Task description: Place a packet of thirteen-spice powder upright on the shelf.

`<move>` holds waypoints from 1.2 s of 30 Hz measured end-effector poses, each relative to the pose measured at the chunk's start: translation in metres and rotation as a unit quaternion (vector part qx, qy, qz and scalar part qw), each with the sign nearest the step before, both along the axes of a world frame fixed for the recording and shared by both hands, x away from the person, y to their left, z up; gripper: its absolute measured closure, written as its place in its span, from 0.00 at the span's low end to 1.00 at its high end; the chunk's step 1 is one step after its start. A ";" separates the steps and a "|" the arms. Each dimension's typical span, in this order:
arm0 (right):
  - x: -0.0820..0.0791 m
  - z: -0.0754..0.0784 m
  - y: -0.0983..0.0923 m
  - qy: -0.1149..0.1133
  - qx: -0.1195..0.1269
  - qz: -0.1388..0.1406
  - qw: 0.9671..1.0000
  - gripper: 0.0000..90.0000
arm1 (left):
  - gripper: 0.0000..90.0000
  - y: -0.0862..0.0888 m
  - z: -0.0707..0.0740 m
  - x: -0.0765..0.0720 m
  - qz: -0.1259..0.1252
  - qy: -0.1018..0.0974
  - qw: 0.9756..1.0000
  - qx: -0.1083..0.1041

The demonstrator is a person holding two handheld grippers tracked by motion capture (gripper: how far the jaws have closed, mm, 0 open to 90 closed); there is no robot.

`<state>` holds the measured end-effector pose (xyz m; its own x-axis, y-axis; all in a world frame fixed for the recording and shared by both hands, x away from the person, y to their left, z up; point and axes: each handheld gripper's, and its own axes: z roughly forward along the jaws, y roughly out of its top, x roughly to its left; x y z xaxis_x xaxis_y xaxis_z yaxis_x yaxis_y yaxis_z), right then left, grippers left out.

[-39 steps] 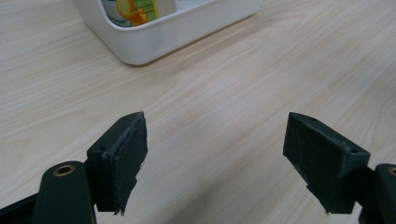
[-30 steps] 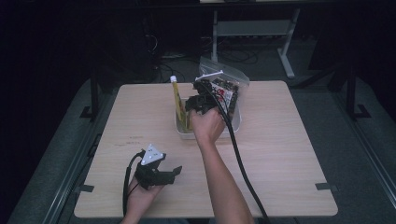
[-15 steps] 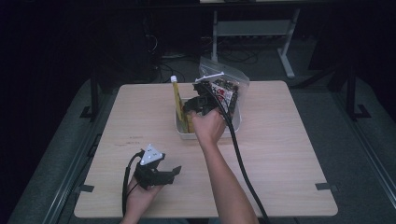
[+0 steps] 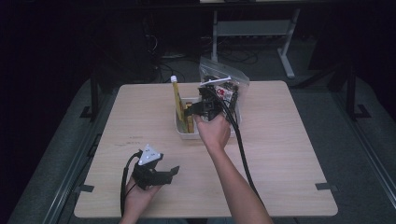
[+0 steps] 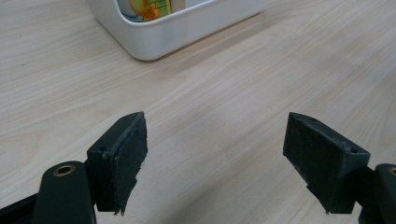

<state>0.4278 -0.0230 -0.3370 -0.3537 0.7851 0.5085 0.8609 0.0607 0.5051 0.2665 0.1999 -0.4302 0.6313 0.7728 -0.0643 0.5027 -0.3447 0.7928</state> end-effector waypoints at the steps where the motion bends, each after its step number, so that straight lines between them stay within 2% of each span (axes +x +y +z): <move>1: -0.001 0.000 -0.001 0.000 0.003 0.003 1.000 0.54 | 0.24 0.000 0.000 0.000 0.000 0.000 1.000 0.000; 5: -0.006 -0.001 -0.006 -0.001 0.014 0.010 1.000 0.53 | 0.23 0.000 -0.001 0.001 -0.003 0.002 1.000 0.003; 25: -0.033 -0.005 -0.019 -0.008 0.029 0.055 0.998 0.53 | 0.23 0.001 -0.002 0.001 0.000 0.005 1.000 -0.001; 31: -0.042 -0.010 -0.030 -0.011 0.031 0.058 0.998 0.53 | 0.23 0.001 -0.002 0.001 0.002 0.004 1.000 -0.001; 36: -0.047 -0.016 -0.041 -0.001 0.032 0.054 0.998 0.52 | 0.23 0.001 -0.002 0.001 0.000 0.004 1.000 0.001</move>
